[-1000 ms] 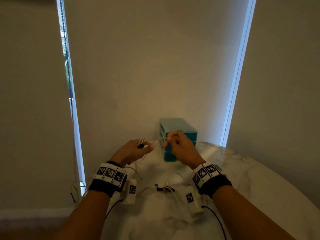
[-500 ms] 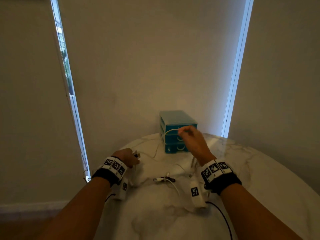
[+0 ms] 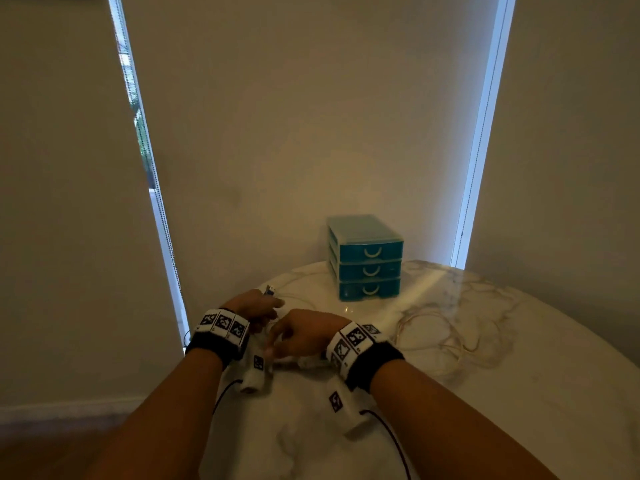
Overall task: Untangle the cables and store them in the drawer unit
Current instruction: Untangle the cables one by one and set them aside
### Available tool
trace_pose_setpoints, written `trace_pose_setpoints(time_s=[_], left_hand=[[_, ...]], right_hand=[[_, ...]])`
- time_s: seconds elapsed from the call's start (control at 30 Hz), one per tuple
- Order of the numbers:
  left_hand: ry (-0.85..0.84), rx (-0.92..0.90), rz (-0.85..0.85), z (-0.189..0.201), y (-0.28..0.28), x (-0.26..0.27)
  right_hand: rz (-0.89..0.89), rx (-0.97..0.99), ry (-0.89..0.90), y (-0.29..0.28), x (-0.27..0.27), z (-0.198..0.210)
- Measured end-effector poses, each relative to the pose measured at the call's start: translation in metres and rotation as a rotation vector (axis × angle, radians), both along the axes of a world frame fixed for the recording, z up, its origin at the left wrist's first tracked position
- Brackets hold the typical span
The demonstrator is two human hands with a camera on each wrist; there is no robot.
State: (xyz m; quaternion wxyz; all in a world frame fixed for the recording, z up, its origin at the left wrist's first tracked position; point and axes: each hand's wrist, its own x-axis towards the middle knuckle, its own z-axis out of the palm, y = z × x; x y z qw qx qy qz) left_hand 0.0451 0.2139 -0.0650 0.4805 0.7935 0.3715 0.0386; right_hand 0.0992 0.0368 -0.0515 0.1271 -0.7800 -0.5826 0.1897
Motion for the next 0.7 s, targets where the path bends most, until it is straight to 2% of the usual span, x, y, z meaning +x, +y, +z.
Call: trace_pose_setpoints(time_s=[0.13, 0.23, 0.33, 0.5, 0.7], left_hand=[[-0.248, -0.367, 0.076, -0.007, 0.002, -0.008], [-0.351, -0.495, 0.111, -0.007, 0.003, -0.013], [-0.369, -0.516, 0.128, -0.006, 0.003, -0.016], [-0.435, -0.480, 0.167, 0.002, 0.001, -0.020], [-0.465, -0.452, 0.187, 0.005, -0.001, -0.023]], right_hand=[[-0.112, -0.013, 0.064, 0.006, 0.005, -0.003], [-0.169, 0.014, -0.037, 0.013, -0.003, -0.013], [-0.203, 0.075, -0.187, 0.022, -0.007, -0.019], [-0.252, 0.049, -0.128, 0.025, 0.000, -0.021], [-0.235, 0.051, -0.172, 0.028, 0.002, -0.026]])
